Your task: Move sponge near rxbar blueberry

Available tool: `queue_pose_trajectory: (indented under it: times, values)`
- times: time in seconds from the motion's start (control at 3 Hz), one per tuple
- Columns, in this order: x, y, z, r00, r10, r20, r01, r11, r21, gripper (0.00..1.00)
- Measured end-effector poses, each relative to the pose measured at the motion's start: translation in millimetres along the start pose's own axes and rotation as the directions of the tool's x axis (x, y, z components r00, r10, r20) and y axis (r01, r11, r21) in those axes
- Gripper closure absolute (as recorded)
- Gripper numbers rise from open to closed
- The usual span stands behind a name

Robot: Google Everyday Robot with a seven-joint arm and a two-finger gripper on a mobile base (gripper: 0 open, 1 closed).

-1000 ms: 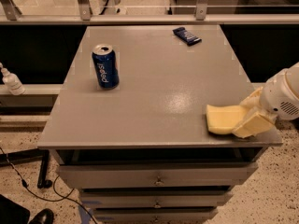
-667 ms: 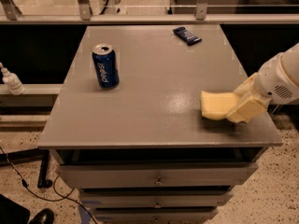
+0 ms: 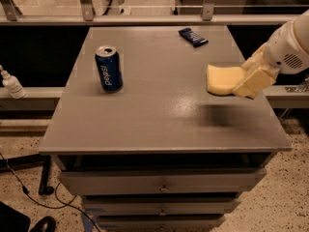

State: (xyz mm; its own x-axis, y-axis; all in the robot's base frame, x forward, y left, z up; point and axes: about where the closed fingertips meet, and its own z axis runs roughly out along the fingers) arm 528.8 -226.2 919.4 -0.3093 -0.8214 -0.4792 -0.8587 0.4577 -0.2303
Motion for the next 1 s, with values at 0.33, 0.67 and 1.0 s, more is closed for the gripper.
queue_pose_trajectory:
  times: [0.33,0.67,1.0]
  values:
    - [0,0,0,1.0,0.0,0.0,0.0,1.0,0.0,1.0]
    - [0,-36,5,0.999,-0.05,0.009,0.05,0.9962,0.072,1.0]
    - [-1,-98,23,0.996,-0.087,0.001,0.086,0.9844,0.154,1.0]
